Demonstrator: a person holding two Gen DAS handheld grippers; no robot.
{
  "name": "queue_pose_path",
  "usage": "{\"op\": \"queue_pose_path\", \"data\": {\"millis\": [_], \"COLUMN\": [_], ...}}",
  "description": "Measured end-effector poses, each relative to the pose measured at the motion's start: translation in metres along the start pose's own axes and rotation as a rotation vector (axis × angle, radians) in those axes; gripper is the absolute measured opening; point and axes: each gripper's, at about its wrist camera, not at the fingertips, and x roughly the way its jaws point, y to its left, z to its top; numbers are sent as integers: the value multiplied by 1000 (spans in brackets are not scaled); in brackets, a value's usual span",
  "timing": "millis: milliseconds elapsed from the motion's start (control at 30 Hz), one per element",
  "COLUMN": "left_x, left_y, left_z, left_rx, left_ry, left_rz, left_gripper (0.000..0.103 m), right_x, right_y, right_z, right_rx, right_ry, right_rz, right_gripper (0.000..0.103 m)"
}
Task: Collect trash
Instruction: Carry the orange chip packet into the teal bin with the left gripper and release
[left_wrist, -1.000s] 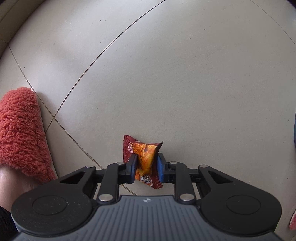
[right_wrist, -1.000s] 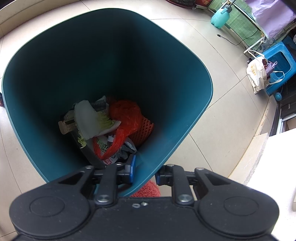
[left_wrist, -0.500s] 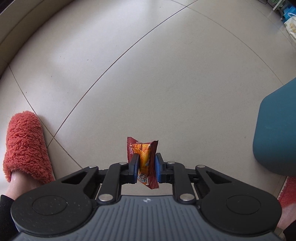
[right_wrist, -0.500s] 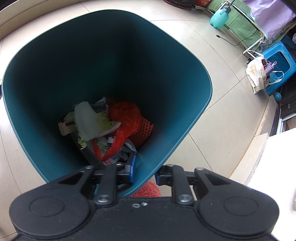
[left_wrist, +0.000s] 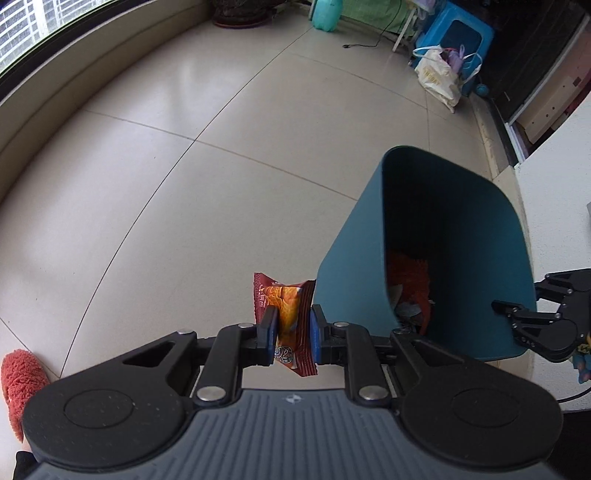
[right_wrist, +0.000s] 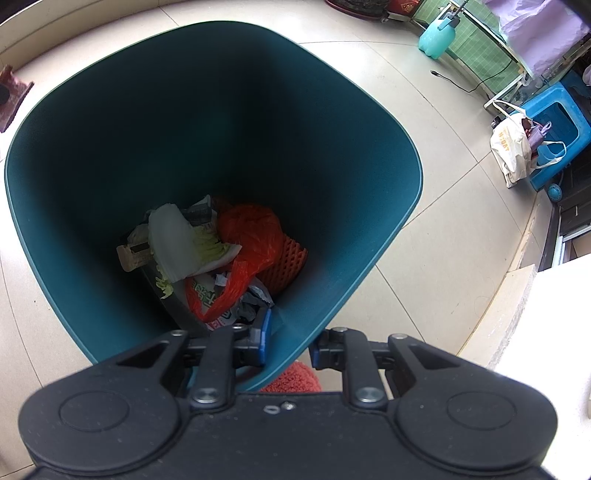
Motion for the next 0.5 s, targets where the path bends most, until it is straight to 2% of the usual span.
{"op": "queue_pose_path", "data": {"millis": [67,200,300,500], "left_x": [-14,-18,-2,46], "left_y": [-21,-56,-77,-116], "left_z": [12,26,33,40], "left_rx": [40,133,181,238], "left_ry": [-32,-61,-53,20], "left_rz": [-42,-62,-50,-20], "left_gripper": [17,17,17,17], "right_x": [0,-1,-1,-1], "right_y": [0,0,0,0], "right_z": [0,2,2,0], "right_rx": [0,1,0,2], "right_ry": [0,-2,-5,-10], "right_rz": [0,1,1,4], "right_gripper": [20,20,20,20]}}
